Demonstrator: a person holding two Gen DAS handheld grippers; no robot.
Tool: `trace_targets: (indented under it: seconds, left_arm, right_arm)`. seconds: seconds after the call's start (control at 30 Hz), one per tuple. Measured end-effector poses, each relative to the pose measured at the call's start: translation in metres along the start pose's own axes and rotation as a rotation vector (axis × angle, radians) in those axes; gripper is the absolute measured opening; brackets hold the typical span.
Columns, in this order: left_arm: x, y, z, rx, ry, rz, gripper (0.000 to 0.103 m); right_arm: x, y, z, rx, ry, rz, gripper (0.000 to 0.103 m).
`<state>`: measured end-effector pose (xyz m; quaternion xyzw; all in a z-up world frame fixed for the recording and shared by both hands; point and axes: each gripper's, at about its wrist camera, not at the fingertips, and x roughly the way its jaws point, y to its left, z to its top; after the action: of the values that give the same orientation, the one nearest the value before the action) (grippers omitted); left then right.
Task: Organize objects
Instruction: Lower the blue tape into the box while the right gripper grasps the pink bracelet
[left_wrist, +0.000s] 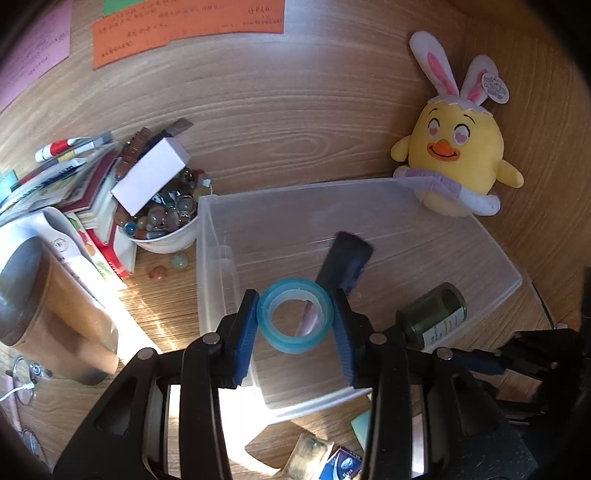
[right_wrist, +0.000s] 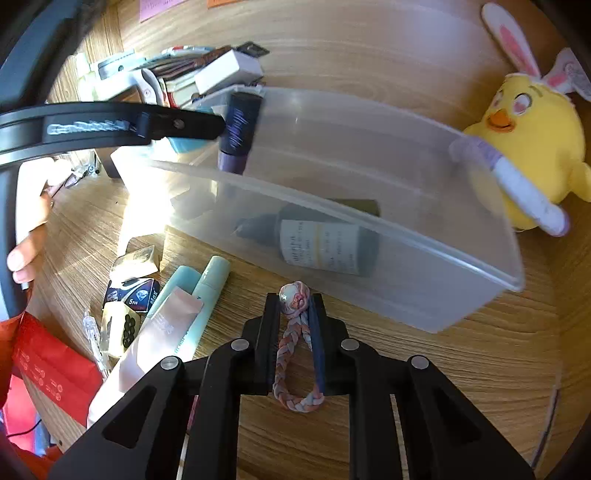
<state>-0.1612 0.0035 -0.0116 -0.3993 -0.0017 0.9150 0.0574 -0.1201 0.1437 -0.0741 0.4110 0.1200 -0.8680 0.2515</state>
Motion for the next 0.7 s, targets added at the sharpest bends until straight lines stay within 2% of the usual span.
trace_targets:
  seconds: [0.2,0.4,0.7]
  left_arm:
    - [0.005,-0.002,-0.001,0.002,0.006,0.010,0.039]
    - [0.008,-0.006,-0.002,0.010,0.022,-0.007,0.039]
    - [-0.002,-0.009,-0.005,0.040,-0.005,-0.005,0.041]
  right_arm:
    - [-0.036,-0.003,-0.003,0.001,-0.080,0.010,0.014]
    - [-0.061,-0.009,0.012,0.020,-0.163,-0.001,0.014]
    - [-0.069,-0.025,0.050,0.067,-0.249,-0.035,0.014]
